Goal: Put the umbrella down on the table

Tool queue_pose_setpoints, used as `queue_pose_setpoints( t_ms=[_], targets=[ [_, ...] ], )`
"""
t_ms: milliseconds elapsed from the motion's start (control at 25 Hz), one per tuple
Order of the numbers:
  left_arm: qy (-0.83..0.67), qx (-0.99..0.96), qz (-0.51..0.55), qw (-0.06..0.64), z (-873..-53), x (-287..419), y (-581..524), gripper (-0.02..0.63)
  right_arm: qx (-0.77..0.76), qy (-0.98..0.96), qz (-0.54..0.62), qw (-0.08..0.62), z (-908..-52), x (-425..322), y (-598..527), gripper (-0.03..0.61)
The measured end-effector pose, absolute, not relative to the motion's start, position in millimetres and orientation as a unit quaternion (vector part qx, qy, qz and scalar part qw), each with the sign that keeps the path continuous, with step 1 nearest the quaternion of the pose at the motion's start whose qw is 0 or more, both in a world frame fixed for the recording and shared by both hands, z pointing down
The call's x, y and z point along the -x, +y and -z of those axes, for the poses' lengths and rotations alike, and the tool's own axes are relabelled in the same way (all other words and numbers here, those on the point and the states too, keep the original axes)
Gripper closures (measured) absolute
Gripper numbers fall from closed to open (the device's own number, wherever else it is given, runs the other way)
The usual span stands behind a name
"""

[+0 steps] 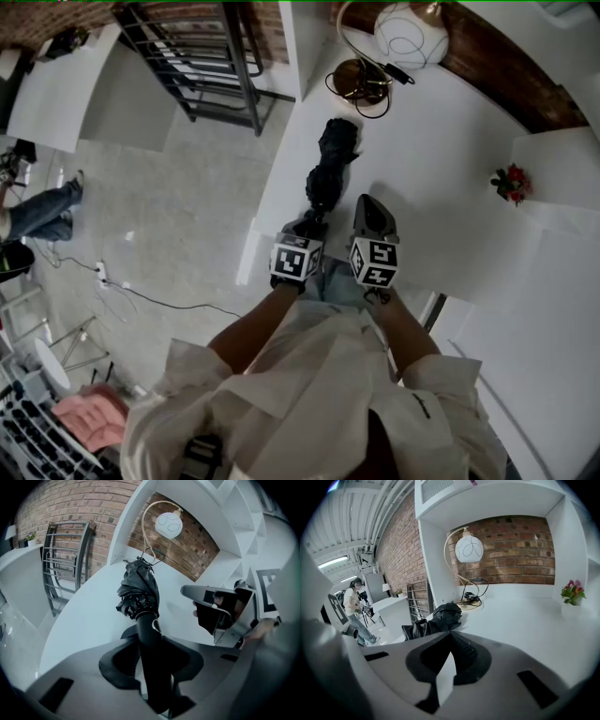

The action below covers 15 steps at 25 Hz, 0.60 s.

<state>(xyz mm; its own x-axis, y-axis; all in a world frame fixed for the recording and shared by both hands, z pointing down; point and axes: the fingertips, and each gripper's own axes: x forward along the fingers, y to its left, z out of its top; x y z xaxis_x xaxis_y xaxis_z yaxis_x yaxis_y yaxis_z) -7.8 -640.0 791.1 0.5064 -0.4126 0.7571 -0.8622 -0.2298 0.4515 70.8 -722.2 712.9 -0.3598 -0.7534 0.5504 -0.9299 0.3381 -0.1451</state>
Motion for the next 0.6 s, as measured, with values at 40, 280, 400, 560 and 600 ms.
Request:
queue_pose_setpoints(
  t_ms=[40,280,400,560,600],
  targets=[
    [-0.429,-0.742,-0.252,0.449,-791,8,-640,0.463,-0.531,-0.794,-0.223,0.196,-712,-72,-722,0.56],
    [-0.436,-0.735,-0.254,0.453,-790,11,-639,0.459,-0.536,-0.792,-0.222,0.191,-705,-80,-720,0.56],
    [-0.44,-0.733,-0.257,0.451,-789,12,-639,0.459,-0.539,-0.791,-0.221,0.187,-701,-85,-720,0.56],
    [-0.439,-0.735,-0.255,0.45,-784,13,-635,0.45,-0.542,-0.791,-0.218,0.182,-693,-92,-719,0.56],
    [-0.438,-0.736,-0.253,0.45,-782,14,-634,0.448,-0.543,-0.791,-0.217,0.18,-691,-94,-719,0.56]
  ],
)
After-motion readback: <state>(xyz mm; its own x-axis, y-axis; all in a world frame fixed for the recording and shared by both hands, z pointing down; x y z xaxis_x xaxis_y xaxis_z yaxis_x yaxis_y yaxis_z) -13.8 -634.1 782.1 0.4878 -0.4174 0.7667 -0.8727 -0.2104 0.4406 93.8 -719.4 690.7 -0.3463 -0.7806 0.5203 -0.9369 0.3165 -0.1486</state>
